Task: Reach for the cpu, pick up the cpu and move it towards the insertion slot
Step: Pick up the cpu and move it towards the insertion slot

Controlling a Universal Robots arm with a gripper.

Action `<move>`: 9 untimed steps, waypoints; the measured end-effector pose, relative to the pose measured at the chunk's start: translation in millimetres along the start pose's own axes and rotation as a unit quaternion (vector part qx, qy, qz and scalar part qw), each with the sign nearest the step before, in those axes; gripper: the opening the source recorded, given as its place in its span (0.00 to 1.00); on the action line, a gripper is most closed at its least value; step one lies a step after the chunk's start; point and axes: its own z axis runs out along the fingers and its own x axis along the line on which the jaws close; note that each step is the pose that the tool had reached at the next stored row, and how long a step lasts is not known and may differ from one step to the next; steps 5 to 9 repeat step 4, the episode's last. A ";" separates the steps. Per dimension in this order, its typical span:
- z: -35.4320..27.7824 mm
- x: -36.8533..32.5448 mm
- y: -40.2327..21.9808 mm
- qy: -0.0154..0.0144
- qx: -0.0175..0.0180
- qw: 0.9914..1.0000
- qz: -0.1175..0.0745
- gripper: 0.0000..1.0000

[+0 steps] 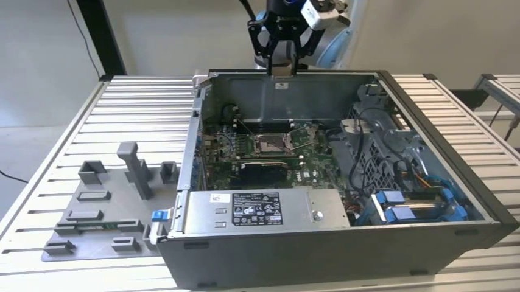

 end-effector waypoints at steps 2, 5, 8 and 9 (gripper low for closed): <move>0.1 0.0 0.0 0.000 0.000 1.000 0.002 0.00; 0.1 0.0 0.0 0.000 0.000 1.000 0.002 0.00; 0.1 0.0 0.0 0.000 0.000 1.000 0.002 0.00; 0.1 0.0 0.0 0.000 0.000 1.000 0.002 0.00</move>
